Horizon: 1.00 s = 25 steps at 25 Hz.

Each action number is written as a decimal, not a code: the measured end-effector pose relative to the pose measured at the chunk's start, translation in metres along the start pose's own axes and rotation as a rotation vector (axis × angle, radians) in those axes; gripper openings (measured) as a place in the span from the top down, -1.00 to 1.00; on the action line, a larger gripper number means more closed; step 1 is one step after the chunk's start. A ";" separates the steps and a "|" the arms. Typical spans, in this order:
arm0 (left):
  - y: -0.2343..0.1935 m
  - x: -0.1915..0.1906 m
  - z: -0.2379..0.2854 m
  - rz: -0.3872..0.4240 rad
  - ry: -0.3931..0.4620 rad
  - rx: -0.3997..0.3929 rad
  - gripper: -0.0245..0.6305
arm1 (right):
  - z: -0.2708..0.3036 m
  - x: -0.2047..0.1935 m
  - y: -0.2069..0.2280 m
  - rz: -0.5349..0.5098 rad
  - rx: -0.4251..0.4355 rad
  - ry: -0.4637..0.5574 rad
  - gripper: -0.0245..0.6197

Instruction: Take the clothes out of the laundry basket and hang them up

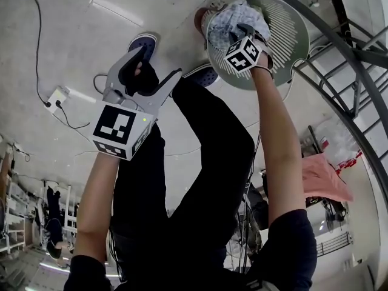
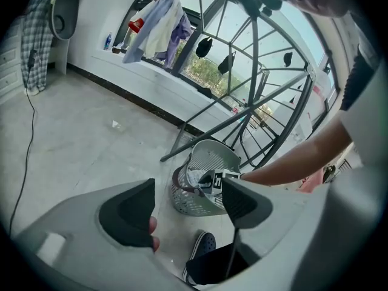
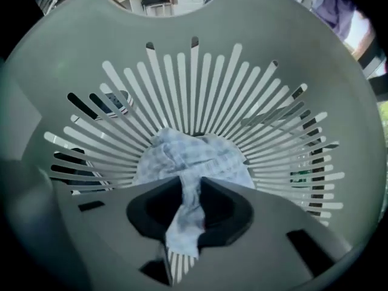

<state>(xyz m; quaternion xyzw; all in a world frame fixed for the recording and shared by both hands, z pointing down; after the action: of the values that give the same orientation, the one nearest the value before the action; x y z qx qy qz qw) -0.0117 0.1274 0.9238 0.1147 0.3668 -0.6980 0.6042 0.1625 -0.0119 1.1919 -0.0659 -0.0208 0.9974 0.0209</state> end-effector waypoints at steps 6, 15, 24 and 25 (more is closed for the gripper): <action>0.005 0.008 -0.007 -0.016 -0.009 0.002 -0.08 | -0.046 -0.006 0.011 0.155 -0.070 0.086 0.84; 0.044 0.050 -0.046 0.017 -0.047 -0.052 -0.08 | -0.216 -0.021 0.028 0.353 -0.175 0.214 0.84; 0.099 0.128 -0.089 0.125 -0.081 -0.190 -0.08 | -0.453 0.016 0.030 0.439 -0.234 0.411 0.84; 0.102 0.139 -0.092 0.134 -0.075 -0.209 -0.08 | -0.478 0.024 0.030 0.445 -0.238 0.431 0.84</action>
<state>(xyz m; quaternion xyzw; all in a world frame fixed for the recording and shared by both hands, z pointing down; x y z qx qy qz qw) 0.0228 0.0820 0.7369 0.0493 0.4063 -0.6179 0.6713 0.2010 -0.0220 0.7137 -0.2802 -0.1172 0.9312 -0.2015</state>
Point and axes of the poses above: the fingertips, and each gripper's own axes: z forward along the fingers, y to its right, x out of its top, the point moved 2 cm from there along -z, backward along the fingers, and after that the axes turned 8 degrees about z, right-handed, at the moved point
